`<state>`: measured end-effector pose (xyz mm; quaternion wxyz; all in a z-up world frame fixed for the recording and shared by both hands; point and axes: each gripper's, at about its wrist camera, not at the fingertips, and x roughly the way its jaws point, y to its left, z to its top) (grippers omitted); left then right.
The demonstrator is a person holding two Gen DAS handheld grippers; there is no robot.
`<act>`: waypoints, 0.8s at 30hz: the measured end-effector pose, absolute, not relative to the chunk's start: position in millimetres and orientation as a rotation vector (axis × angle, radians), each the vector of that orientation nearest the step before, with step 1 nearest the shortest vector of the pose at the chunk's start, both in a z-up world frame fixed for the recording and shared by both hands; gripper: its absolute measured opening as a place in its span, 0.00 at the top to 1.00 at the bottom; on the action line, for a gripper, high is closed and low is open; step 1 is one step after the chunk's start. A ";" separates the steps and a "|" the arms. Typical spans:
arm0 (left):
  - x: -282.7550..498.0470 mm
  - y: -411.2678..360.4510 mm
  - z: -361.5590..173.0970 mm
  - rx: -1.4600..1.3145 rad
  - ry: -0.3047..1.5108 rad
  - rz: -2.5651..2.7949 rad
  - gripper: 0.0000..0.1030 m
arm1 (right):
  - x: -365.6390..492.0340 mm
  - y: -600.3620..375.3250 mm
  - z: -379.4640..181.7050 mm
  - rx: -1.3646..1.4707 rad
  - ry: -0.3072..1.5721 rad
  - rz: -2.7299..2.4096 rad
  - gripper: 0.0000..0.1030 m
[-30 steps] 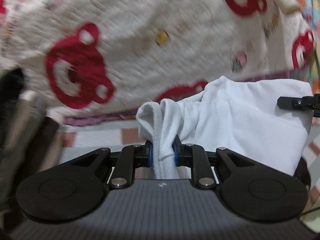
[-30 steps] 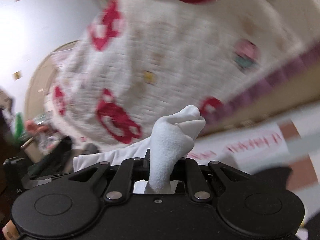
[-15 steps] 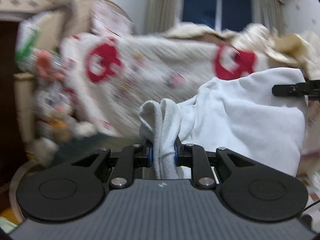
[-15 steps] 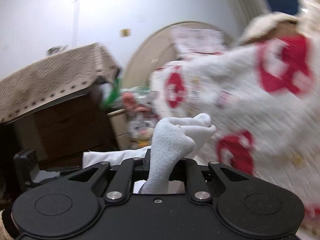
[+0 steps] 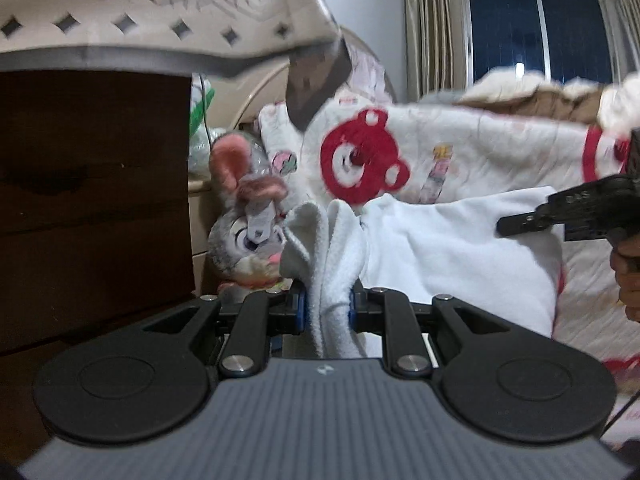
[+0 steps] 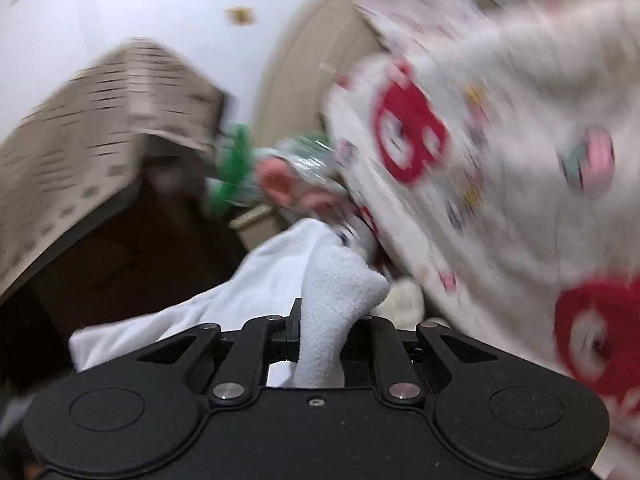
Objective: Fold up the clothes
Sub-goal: 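Pinch the folded shirt with both grippers and lift it off the bed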
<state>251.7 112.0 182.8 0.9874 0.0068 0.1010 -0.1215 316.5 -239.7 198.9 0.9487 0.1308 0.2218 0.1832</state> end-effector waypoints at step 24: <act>339.4 94.0 90.6 0.088 0.359 -0.142 0.81 | 365.4 -329.1 68.6 0.711 0.456 0.138 0.84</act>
